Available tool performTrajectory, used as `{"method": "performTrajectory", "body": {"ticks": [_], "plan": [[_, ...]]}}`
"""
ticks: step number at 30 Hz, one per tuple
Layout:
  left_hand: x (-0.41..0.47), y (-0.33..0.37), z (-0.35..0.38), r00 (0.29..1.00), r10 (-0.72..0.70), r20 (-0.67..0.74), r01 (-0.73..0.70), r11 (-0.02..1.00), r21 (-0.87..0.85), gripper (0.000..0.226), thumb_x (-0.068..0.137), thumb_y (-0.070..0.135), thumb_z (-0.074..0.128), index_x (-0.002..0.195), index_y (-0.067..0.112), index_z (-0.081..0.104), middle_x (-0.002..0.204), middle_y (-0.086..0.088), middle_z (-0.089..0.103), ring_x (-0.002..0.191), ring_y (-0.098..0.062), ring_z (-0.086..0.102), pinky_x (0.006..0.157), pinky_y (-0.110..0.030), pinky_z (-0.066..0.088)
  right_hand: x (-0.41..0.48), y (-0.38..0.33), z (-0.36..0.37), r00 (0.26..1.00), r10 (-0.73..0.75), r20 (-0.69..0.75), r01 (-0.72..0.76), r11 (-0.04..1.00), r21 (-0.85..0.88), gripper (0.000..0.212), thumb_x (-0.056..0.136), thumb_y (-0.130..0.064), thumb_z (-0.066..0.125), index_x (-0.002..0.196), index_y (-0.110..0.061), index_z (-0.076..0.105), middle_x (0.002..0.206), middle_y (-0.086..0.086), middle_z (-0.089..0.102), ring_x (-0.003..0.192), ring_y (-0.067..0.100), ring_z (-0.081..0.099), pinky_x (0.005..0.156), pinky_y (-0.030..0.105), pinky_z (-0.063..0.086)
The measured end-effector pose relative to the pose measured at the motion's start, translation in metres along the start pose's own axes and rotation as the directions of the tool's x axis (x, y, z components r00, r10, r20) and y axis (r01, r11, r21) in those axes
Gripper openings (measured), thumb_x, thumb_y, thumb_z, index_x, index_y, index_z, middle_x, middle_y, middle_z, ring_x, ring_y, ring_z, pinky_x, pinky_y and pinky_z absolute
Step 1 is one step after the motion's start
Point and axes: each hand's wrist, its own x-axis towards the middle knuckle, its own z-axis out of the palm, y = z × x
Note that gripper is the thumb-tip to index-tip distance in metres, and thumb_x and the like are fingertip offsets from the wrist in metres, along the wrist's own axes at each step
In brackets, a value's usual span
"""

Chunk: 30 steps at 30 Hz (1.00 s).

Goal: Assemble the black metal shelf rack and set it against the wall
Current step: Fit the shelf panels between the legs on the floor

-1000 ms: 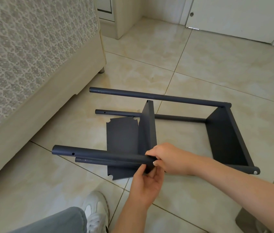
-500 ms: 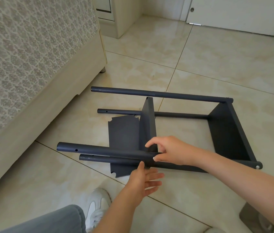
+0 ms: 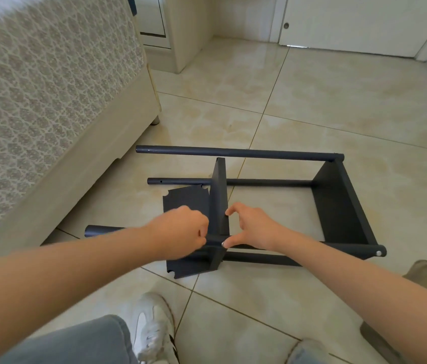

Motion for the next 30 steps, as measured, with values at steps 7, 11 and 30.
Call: {"method": "performTrajectory", "body": {"ticks": [7, 11, 30], "plan": [[0.019, -0.01, 0.007, 0.995, 0.069, 0.078, -0.074, 0.995, 0.061, 0.065, 0.094, 0.051, 0.062, 0.148, 0.028, 0.032, 0.133, 0.003, 0.058, 0.118, -0.019, 0.054, 0.095, -0.035, 0.05, 0.004, 0.016, -0.009, 0.996, 0.068, 0.05, -0.07, 0.996, 0.046, 0.053, 0.065, -0.051, 0.086, 0.099, -0.024, 0.055, 0.08, -0.013, 0.046, 0.071, 0.003, 0.045, 0.054, 0.018, 0.029], [0.045, -0.007, 0.032, 0.998, 0.061, -0.03, -0.063, 0.993, -0.1, 0.09, 0.083, 0.068, 0.064, 0.151, 0.036, 0.014, 0.13, 0.004, 0.062, 0.112, -0.021, 0.061, 0.092, -0.041, 0.055, 0.012, 0.017, -0.009, 0.991, 0.022, 0.131, -0.039, 0.991, 0.129, 0.038, 0.067, -0.045, 0.086, 0.085, -0.019, 0.065, 0.05, -0.02, 0.047, 0.046, -0.005, 0.045, 0.044, 0.011, 0.033], [0.077, -0.027, 0.062, 0.954, 0.145, -0.262, -0.235, 0.906, -0.353, 0.088, 0.072, 0.07, 0.071, 0.147, 0.042, 0.033, 0.074, 0.04, 0.038, 0.078, 0.034, 0.043, 0.053, -0.005, 0.038, 0.087, 0.022, -0.016, 0.935, 0.339, 0.102, -0.33, 0.73, 0.598, 0.045, 0.089, -0.057, 0.059, 0.113, -0.019, 0.056, 0.093, 0.001, 0.049, 0.087, 0.018, 0.054, 0.051, 0.024, 0.055]]}}
